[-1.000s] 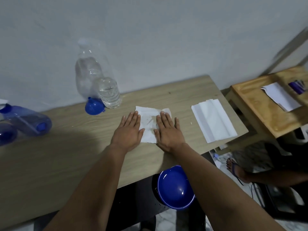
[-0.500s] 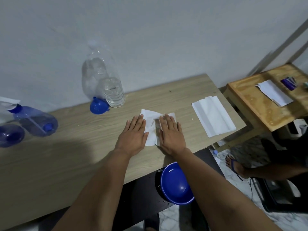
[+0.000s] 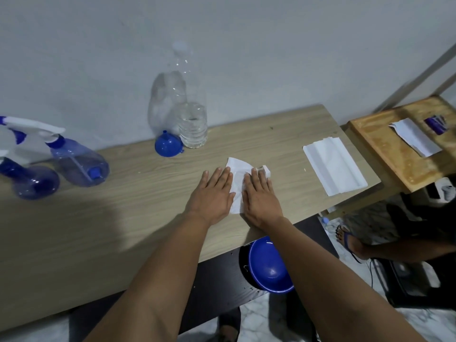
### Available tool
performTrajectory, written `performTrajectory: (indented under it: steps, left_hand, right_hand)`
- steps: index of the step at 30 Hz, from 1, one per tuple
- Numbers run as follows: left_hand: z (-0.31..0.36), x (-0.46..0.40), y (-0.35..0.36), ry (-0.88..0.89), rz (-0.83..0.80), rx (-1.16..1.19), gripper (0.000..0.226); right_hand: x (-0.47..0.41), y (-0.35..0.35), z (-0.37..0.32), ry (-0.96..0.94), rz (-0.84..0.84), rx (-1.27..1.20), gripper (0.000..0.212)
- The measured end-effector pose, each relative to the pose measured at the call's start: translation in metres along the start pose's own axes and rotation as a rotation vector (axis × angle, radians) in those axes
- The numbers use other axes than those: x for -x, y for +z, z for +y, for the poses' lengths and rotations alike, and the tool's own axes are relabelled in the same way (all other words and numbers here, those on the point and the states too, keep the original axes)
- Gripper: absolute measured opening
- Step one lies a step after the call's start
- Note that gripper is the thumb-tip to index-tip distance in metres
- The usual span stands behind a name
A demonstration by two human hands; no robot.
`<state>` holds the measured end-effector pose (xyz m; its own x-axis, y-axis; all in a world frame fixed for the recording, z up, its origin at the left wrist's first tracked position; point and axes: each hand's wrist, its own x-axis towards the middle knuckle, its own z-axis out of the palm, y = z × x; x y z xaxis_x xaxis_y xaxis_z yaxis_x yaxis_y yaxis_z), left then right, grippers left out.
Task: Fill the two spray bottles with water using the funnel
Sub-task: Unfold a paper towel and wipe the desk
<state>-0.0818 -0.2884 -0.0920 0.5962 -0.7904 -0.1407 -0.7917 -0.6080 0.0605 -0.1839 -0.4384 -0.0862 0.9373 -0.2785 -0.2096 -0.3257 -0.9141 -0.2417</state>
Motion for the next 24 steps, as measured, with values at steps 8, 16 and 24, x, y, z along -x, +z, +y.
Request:
performTrajectory:
  steps: [8, 16, 24]
  left_hand:
    - [-0.049, 0.069, 0.007, -0.027, 0.013, -0.006, 0.064]
    - [-0.152, 0.172, 0.016, -0.173, 0.044, -0.008, 0.064]
    - [-0.265, 0.297, 0.026, -0.38, 0.059, -0.005, 0.065]
  right_hand:
    - [0.014, 0.025, -0.066, -0.057, -0.006, 0.021, 0.075]
    - [0.008, 0.053, -0.201, -0.23, -0.06, 0.039, 0.086]
    - [-0.005, 0.099, -0.368, -0.464, -0.115, 0.121, 0.082]
